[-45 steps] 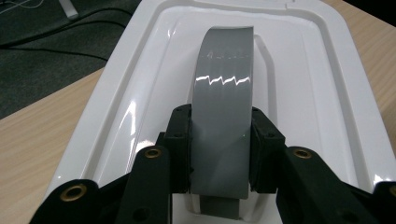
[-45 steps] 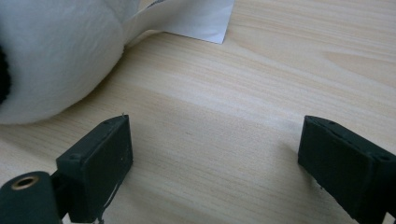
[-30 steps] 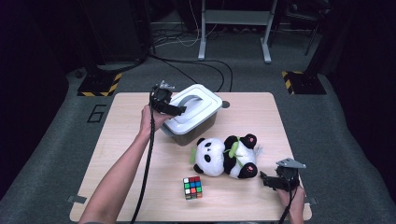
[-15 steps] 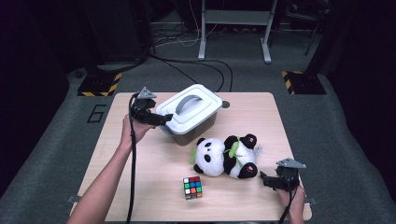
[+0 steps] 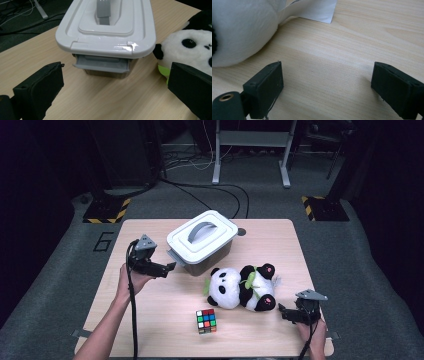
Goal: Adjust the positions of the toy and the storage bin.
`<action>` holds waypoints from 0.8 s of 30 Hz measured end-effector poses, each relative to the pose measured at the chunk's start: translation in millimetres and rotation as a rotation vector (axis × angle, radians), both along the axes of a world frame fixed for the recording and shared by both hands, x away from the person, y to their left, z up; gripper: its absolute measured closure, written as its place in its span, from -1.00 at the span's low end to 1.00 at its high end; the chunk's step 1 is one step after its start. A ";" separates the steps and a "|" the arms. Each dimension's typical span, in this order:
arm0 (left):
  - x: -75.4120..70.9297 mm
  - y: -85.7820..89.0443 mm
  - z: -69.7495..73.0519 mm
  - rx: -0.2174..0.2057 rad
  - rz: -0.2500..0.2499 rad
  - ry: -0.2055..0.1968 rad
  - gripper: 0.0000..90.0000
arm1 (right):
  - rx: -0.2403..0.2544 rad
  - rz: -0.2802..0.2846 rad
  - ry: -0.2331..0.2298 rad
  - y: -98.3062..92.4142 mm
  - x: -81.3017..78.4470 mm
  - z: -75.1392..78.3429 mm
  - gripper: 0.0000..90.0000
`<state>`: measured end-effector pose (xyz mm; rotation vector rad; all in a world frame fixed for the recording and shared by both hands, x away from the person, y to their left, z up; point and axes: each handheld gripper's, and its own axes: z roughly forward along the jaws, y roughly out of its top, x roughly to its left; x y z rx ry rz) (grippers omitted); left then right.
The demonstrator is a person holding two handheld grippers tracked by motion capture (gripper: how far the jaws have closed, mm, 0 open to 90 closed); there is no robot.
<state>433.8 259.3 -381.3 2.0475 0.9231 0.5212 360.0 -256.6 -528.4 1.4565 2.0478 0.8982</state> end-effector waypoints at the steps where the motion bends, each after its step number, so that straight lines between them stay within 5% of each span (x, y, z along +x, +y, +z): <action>1: -3.2 0.7 -2.1 -0.005 -0.002 0.001 -1.00 | -0.001 -0.002 0.000 0.1 -0.1 0.0 -0.78; 15: -41.5 -8.4 -35.6 -0.023 -0.085 0.042 -1.00 | 0.000 -0.002 -0.001 0.1 -0.1 0.0 -0.78; 24: -66.2 -32.0 -48.6 -0.009 -0.185 0.045 -1.00 | 0.000 -0.001 -0.001 0.1 0.0 0.0 -0.78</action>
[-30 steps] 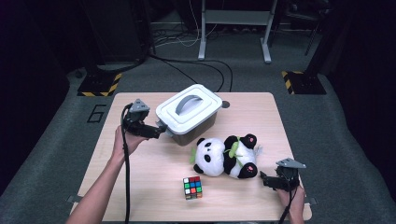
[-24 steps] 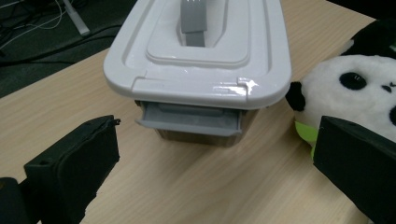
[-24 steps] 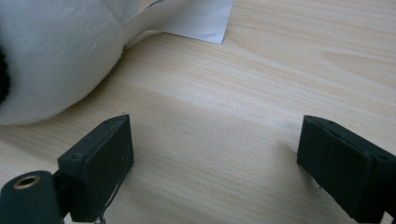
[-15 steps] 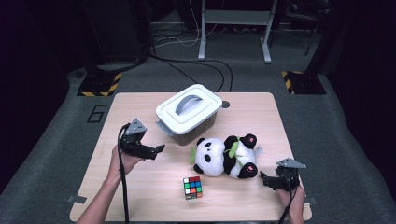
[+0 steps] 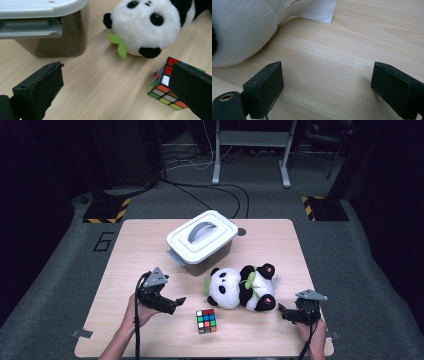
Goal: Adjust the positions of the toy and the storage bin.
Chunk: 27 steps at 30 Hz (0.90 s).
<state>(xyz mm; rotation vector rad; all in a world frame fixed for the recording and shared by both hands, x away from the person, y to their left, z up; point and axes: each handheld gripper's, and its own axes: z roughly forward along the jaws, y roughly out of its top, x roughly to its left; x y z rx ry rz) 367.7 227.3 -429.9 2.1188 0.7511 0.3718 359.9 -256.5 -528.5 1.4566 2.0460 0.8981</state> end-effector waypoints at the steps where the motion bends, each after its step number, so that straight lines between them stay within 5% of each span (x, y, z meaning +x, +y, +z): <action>1: -2.0 -2.8 -1.2 -0.002 -0.011 0.005 -1.00 | 0.000 -0.001 0.000 0.1 0.0 0.0 -0.78; 13: -22.0 -32.9 -24.1 -0.003 -0.104 0.043 -1.00 | 0.000 0.000 0.000 0.0 0.0 0.0 -0.78; 19: -27.0 -54.1 -40.4 0.029 -0.145 0.059 -1.00 | 0.000 -0.001 0.001 0.0 -0.1 0.0 -0.78; 27: -31.9 -68.9 -45.0 0.038 -0.215 0.060 -1.00 | 0.000 -0.001 0.001 0.1 -0.1 0.1 -0.78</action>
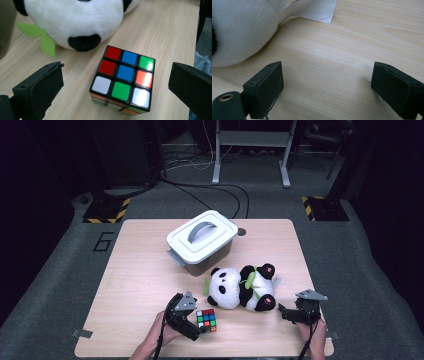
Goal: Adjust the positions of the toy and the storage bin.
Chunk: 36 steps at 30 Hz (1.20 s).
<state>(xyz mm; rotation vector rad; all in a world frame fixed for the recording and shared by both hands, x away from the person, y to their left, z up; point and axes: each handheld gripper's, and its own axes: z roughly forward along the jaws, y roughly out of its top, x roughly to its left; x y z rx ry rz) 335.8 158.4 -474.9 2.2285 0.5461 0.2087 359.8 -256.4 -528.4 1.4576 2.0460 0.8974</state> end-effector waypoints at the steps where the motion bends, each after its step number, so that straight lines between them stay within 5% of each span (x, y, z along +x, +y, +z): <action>1: -0.5 -1.6 -1.0 0.004 -0.009 -0.004 -1.00 | 0.000 0.000 0.000 0.0 0.0 0.0 -0.78; 9: 0.4 -7.1 -14.4 0.028 -0.022 0.010 -0.99 | 0.001 0.000 -0.001 0.0 0.0 0.0 -0.78; 20: 0.1 -10.6 -26.3 0.045 -0.028 0.005 -0.53 | 0.000 0.000 0.000 0.0 0.0 0.0 -0.78; 23: -2.7 -12.2 -29.5 0.059 -0.032 -0.013 -0.28 | 0.000 0.000 0.000 0.1 -0.1 0.0 -0.78; 36: -5.5 -2.0 -22.6 0.028 0.013 -0.029 -0.24 | 0.000 0.000 0.000 0.0 0.0 0.0 -0.78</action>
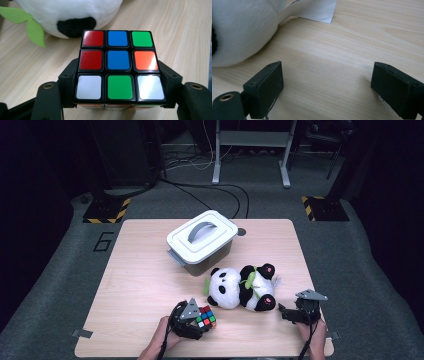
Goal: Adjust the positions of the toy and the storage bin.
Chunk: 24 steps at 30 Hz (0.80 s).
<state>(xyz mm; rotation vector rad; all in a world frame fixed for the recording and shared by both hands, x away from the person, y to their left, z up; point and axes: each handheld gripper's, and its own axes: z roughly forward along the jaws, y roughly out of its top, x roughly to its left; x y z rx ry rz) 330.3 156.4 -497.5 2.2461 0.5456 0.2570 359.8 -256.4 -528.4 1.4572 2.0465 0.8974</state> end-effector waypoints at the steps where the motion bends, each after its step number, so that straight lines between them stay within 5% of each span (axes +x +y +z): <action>1: 0.0 1.7 1.2 -0.007 0.015 0.006 -0.24 | 0.001 0.000 0.000 0.1 0.0 0.0 -0.78; 24: 14.4 61.5 13.4 -0.025 0.182 -0.029 -0.24 | 0.000 0.007 0.003 0.7 -0.4 0.0 -0.79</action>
